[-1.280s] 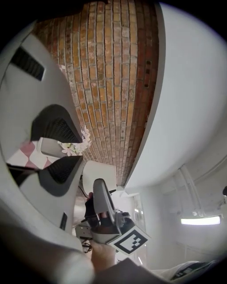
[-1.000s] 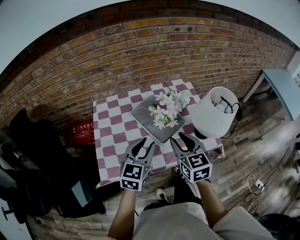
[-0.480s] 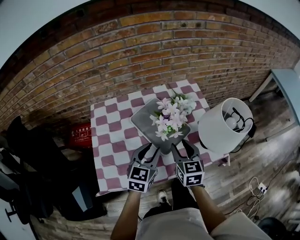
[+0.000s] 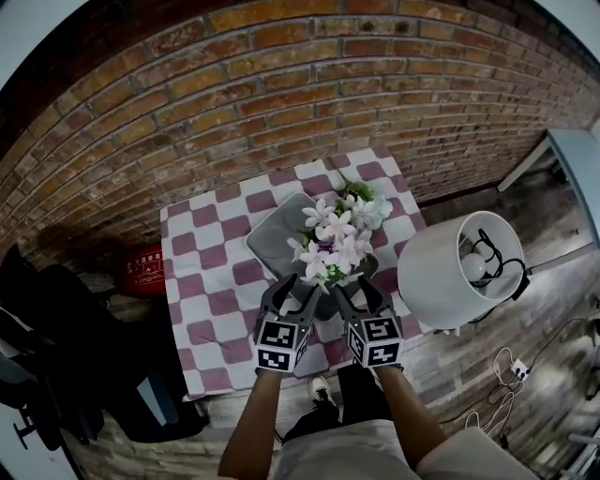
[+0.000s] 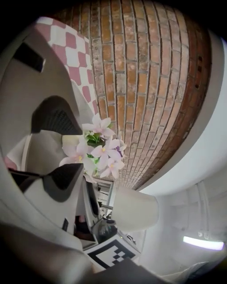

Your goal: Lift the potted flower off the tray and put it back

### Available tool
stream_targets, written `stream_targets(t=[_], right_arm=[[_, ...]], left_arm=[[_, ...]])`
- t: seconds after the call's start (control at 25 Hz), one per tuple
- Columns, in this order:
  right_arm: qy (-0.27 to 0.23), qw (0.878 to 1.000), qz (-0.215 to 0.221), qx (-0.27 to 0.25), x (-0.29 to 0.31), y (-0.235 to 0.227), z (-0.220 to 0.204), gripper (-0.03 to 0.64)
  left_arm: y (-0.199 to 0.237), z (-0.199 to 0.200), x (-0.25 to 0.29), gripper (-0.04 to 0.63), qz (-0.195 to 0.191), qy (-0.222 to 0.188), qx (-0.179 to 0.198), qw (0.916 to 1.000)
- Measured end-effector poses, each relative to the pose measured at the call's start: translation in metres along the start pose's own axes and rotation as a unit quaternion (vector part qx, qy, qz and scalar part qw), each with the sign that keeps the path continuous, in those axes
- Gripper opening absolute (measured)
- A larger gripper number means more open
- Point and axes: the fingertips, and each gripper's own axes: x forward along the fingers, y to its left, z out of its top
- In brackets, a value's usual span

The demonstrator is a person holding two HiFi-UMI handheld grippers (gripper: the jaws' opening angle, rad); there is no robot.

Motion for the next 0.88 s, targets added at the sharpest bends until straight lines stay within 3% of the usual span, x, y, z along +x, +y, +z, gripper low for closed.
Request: stream_targets(t=[0.36, 0.88], right_arm=[[0.005, 1.0, -0.016, 0.012, 0.037, -0.024, -0.018, 0.244], [-0.016, 0.999, 0.028, 0.009, 0.067, -0.031, -0.008, 0.261]], left_arm=[[0.012, -0.025, 0.039, 0.275, -0.012, 0.028, -0.024, 0.9993], [0.011, -0.032, 0.073, 0.335, -0.049, 0.028, -0.054, 0.9969]])
